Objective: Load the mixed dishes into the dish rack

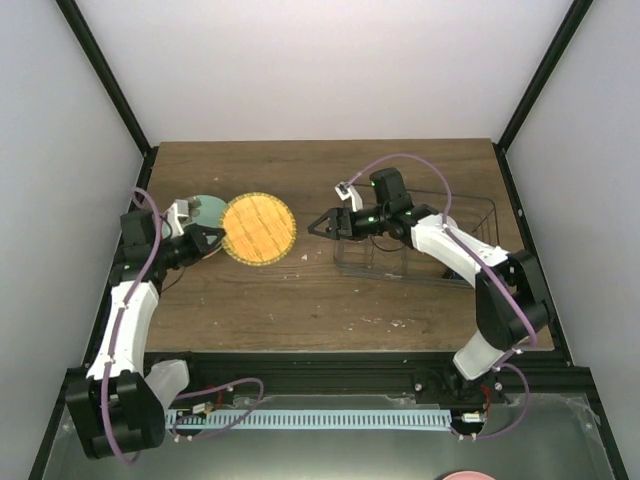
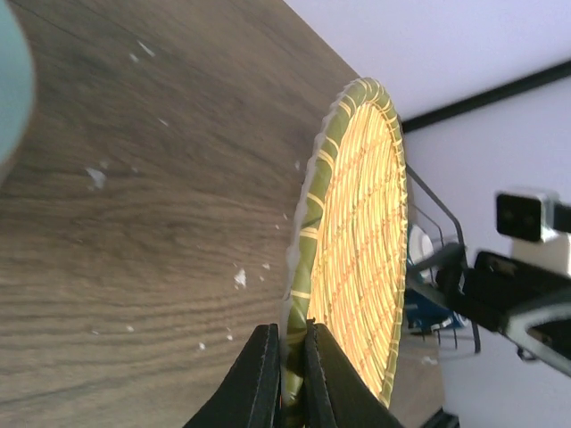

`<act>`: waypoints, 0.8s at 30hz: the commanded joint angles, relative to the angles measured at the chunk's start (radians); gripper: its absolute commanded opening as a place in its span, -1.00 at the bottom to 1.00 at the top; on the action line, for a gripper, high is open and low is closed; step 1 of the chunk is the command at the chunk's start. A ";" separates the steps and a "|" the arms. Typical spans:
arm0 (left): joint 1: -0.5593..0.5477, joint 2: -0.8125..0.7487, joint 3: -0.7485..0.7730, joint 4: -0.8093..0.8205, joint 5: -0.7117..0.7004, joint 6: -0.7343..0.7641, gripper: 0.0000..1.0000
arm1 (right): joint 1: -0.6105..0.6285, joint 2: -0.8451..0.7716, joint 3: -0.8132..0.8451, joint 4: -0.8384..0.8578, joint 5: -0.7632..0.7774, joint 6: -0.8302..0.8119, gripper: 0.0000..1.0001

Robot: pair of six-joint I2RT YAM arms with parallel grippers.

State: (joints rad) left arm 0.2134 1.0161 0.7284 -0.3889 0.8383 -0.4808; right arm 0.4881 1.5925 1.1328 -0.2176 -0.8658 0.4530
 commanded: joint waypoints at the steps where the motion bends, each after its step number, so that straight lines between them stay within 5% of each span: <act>1: -0.101 -0.034 -0.009 0.052 -0.031 -0.054 -1.00 | 0.015 0.051 0.071 0.076 -0.029 0.035 1.00; 8: -0.226 -0.035 0.001 0.098 -0.065 -0.115 -1.00 | 0.066 0.153 0.139 0.109 -0.020 0.036 0.99; 11: -0.276 -0.027 0.011 0.110 -0.084 -0.132 -1.00 | 0.099 0.187 0.165 0.131 -0.032 0.039 0.83; 21: -0.308 0.009 0.030 0.128 -0.097 -0.133 -1.00 | 0.124 0.185 0.204 0.077 -0.023 -0.010 -0.58; 24: -0.308 0.022 0.029 0.135 -0.097 -0.132 -1.00 | 0.124 0.171 0.215 0.038 -0.002 -0.035 -0.83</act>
State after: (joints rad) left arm -0.0849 1.0306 0.7238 -0.3283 0.7048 -0.5854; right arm 0.5842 1.7988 1.2987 -0.1337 -0.9127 0.4931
